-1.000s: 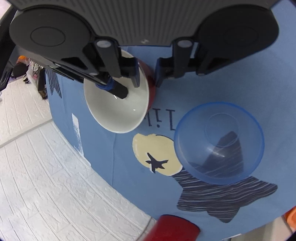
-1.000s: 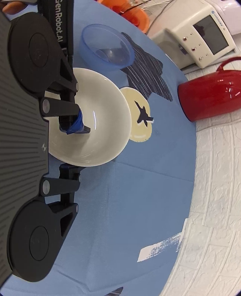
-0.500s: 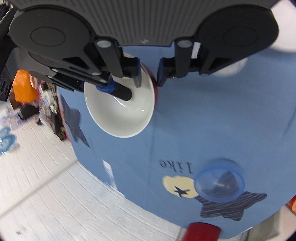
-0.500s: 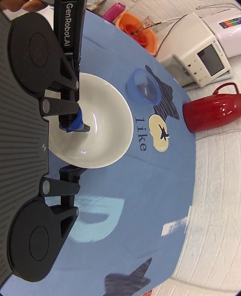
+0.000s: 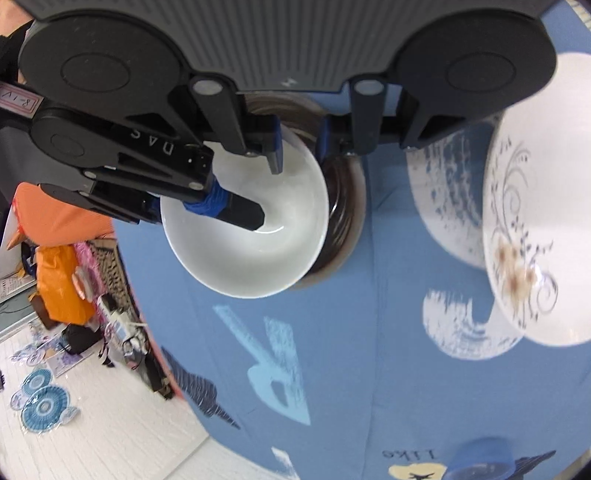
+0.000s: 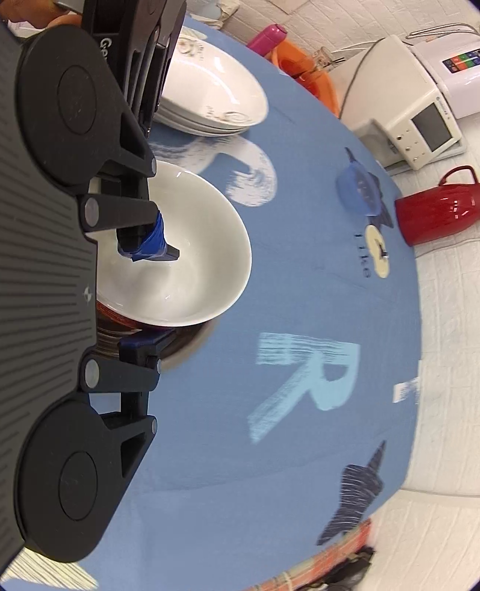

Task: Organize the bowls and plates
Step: 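Carry the red bowl with the right tool into the steel bowl, then open the right tool to release the red bowl inside the steel bowl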

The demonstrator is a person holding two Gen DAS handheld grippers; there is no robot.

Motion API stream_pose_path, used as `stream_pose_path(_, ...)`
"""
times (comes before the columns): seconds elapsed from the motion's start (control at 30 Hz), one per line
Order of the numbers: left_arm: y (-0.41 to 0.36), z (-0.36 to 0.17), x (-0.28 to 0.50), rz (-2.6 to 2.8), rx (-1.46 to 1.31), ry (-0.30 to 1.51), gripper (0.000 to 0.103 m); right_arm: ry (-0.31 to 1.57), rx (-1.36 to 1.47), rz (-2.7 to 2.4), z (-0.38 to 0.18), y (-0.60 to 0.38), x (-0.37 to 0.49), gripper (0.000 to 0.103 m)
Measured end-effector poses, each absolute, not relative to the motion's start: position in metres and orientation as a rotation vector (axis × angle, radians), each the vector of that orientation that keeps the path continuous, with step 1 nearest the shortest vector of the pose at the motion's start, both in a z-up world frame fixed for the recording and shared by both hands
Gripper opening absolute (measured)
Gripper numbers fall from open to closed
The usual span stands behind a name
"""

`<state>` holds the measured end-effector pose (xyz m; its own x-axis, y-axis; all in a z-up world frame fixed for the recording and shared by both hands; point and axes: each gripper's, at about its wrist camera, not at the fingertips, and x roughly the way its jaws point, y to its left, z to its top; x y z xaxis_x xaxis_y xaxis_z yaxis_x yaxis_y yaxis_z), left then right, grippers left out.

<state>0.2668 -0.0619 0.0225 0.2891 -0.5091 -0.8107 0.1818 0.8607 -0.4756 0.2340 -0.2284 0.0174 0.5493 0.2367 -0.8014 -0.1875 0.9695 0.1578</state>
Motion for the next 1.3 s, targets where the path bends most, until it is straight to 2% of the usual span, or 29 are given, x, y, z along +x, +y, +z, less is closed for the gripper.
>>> stream_pose_path(0.2, -0.068, 0.021, 0.262, -0.464, -0.282, 1.173, 0.01, 0.966, 0.075, 0.253, 0.0, -0.233, 0.224, 0.025)
stream_pose_path(0.4, -0.063, 0.031, 0.264, -0.495, -0.306, 1.155, 0.043, 0.927, 0.157, 0.235, 0.008, -0.246, 0.218, 0.024)
stream_pose_path(0.77, -0.052, 0.072, 0.243, -0.526, -0.237, 0.992, 0.05, 0.847, 0.182, 0.252, 0.03, -0.248, 0.21, 0.025)
stream_pose_path(1.1, -0.048, 0.077, 0.22, -0.49, -0.139, 0.883, 0.056, 0.764, 0.258, 0.268, 0.025, -0.237, 0.179, 0.027)
stream_pose_path(1.3, -0.045, 0.081, 0.213, -0.436, -0.082, 0.787, 0.058, 0.643, 0.319, 0.135, 0.025, -0.239, 0.156, 0.028)
